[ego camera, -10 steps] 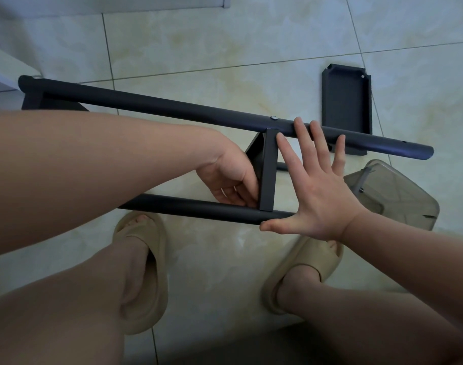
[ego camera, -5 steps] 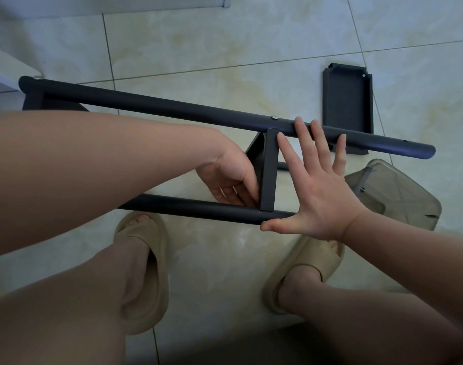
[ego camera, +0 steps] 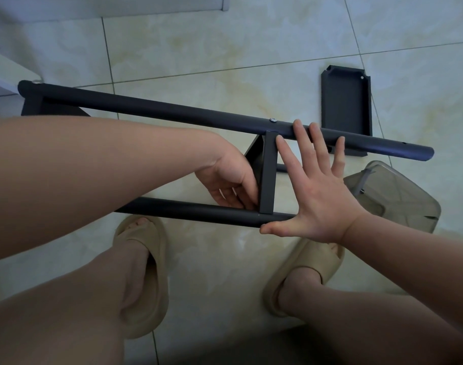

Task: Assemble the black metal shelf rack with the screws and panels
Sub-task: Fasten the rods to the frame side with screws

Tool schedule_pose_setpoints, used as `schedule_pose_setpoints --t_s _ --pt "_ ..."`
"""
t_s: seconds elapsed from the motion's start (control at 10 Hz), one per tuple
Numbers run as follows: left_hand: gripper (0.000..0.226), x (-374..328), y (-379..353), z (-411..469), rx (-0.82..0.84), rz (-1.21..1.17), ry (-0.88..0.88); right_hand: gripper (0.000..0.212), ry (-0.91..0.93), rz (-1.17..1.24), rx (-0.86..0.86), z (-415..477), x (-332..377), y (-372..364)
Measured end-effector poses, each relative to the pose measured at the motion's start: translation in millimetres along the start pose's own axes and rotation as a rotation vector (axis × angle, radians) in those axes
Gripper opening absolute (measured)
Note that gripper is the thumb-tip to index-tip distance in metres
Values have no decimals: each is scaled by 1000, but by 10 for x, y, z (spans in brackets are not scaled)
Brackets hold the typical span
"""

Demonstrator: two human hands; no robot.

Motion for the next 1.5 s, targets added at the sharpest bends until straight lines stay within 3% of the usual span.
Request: schedule_pose_setpoints --t_s 0.3,0.6,1.5 --pt "15 -23 -5 24 14 -101 -53 139 3 6 -3 -4 3 5" --pt "8 11 22 21 -14 -18 9 138 5 1 -8 0 5 -3" --pt "17 -43 3 -6 27 -101 -57 140 1 1 0 -2 7 5"
Point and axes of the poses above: each hand's wrist, its own z-axis towards the middle knuckle, its own y-axis out of the back of the hand, x = y × z, the point moved 5 cm from there along z, towards the middle knuckle, and after that the axes turned 15 degrees about x, right-handed, at the moved point
